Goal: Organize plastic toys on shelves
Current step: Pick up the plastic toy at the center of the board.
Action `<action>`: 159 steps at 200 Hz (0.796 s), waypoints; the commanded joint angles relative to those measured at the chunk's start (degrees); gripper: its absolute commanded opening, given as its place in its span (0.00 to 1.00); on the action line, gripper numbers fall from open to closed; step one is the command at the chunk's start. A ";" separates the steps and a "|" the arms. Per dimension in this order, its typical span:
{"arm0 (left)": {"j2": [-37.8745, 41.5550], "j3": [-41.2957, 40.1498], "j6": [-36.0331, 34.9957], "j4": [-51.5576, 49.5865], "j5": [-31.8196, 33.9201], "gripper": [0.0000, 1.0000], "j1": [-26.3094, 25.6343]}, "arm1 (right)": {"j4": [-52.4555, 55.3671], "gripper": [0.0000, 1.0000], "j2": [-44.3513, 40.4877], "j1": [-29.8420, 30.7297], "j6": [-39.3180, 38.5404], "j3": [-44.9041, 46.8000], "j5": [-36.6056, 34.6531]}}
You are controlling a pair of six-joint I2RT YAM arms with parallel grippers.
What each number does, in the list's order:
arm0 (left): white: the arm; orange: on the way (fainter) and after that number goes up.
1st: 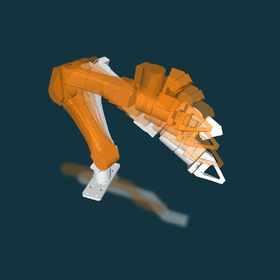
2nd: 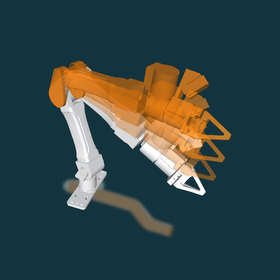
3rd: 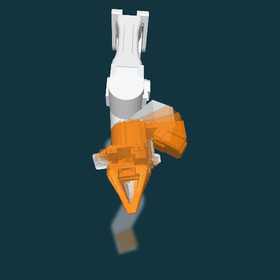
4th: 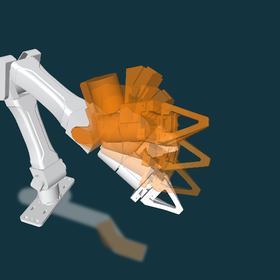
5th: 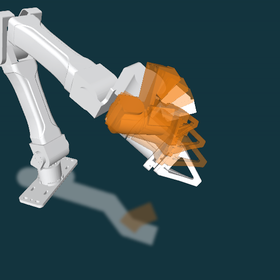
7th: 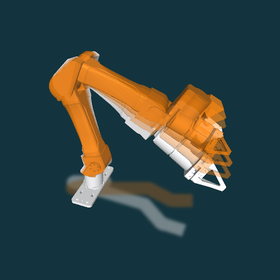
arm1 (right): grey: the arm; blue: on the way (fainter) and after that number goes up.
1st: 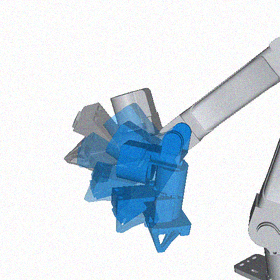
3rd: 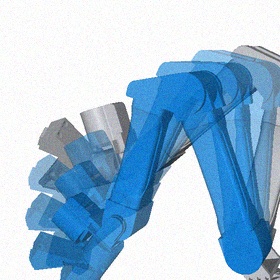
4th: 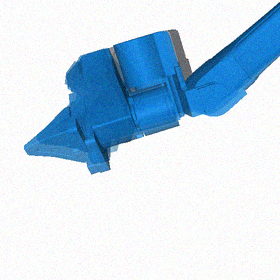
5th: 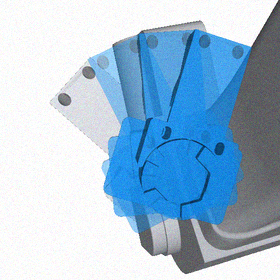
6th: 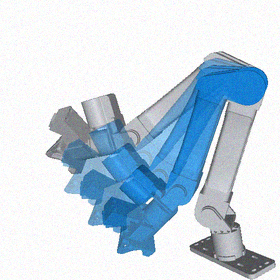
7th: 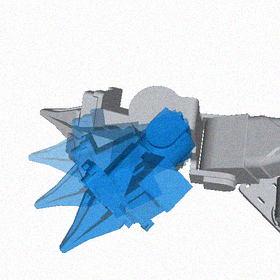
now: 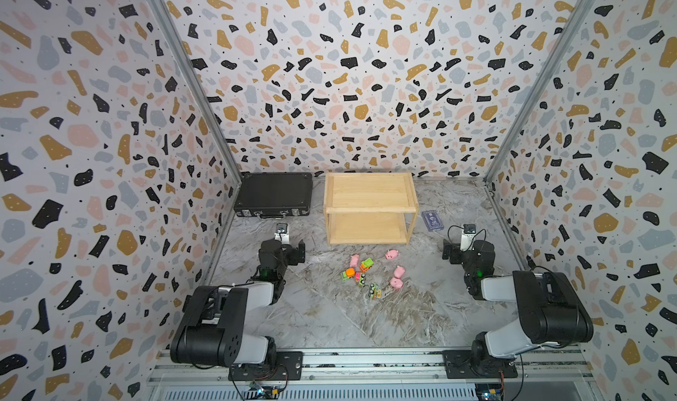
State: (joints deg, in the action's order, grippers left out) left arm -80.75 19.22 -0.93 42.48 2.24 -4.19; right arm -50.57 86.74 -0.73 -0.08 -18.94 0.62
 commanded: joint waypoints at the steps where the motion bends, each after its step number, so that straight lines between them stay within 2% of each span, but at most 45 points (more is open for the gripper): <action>1: 0.37 0.16 -0.14 2.04 0.76 0.99 0.22 | 0.23 1.00 -0.38 0.28 -0.24 -1.30 0.12; 15: 2.87 0.69 0.31 -0.59 1.81 0.99 0.23 | 1.03 1.00 -2.00 0.26 0.06 -1.10 -0.68; 43: 11.29 3.62 2.93 -13.42 5.69 0.99 0.22 | 7.49 1.00 -7.63 0.28 1.45 -2.05 -4.86; 65: 15.79 5.09 6.36 -19.58 9.51 0.99 0.23 | 20.12 1.00 -11.39 0.29 4.10 -6.43 -7.14; 82: 19.79 5.28 9.85 -22.23 9.91 0.99 0.14 | 28.94 1.00 -13.17 0.25 8.34 -10.00 -8.57; 121: 27.71 4.98 21.22 -29.49 8.76 1.00 -1.10 | 41.26 1.00 -14.93 0.28 13.29 -15.65 0.21; 159: 33.70 5.31 30.98 -41.23 5.45 1.00 -7.54 | 46.39 1.00 -15.59 0.29 17.81 -17.52 12.34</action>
State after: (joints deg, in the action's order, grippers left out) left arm -49.93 23.42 21.37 9.96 10.57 -8.10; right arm -11.81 72.75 -0.73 13.30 -34.74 3.81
